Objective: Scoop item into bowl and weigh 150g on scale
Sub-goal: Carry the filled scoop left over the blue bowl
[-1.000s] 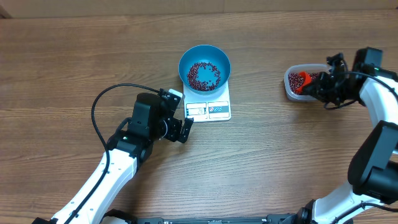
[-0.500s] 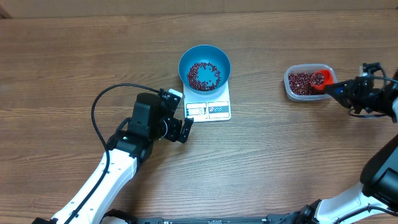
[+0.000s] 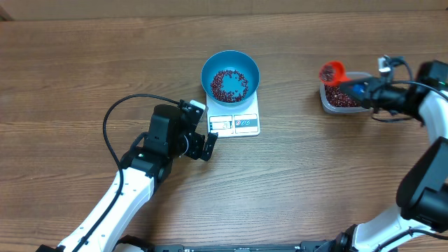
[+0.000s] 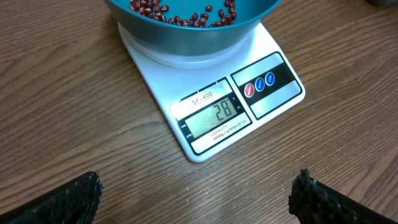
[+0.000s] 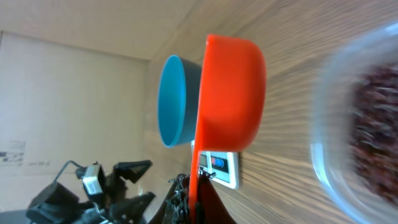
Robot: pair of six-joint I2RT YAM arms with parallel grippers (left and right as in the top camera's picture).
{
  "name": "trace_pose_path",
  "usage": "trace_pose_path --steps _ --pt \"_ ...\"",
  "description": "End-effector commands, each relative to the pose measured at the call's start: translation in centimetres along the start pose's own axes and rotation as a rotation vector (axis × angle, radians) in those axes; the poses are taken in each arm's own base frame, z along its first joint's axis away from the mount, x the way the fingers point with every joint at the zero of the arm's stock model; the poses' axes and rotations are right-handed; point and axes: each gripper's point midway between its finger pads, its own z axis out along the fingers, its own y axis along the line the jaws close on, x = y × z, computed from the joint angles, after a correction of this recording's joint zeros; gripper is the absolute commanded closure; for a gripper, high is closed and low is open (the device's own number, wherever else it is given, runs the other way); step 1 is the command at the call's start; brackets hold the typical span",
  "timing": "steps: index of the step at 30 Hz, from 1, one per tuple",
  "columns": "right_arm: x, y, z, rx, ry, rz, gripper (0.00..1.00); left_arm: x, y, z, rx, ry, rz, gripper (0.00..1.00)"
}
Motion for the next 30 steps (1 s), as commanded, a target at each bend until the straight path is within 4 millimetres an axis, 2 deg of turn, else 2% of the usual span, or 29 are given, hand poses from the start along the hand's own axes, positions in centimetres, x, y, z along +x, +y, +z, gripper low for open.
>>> trace_pose_path --steps 1,5,6,10,13,18,22,25,30 --pt "0.4 2.5 3.3 -0.067 0.063 0.131 0.96 0.4 0.1 0.2 -0.005 0.012 -0.011 0.0" --pt "0.6 5.3 7.3 -0.108 0.116 0.136 0.96 0.4 0.1 0.2 -0.005 0.011 -0.011 0.0" --pt "0.9 6.7 8.9 -0.128 0.14 0.119 0.96 0.4 0.1 0.2 -0.005 0.012 -0.011 0.0" --pt "2.3 10.7 13.2 -0.184 0.2 0.051 0.96 0.4 0.1 0.2 -0.005 0.012 -0.011 0.0" --pt "3.2 11.9 15.6 -0.164 0.202 0.008 0.96 0.4 0.1 0.2 -0.005 0.011 -0.011 0.0" --pt "4.8 12.2 18.4 -0.095 0.198 -0.037 0.96 0.4 0.1 0.2 -0.005 0.011 -0.011 0.0" --pt "5.5 12.1 19.6 -0.058 0.185 -0.116 0.96 0.4 0.1 0.2 -0.005 0.012 -0.011 0.01" --pt "5.7 11.6 20.3 0.01 0.17 -0.166 0.96 0.4 0.1 0.2 -0.005 0.012 -0.011 0.0" --pt "5.5 10.9 20.6 0.233 0.153 -0.314 0.96 0.4 0.1 0.2 -0.005 0.011 -0.011 0.01"
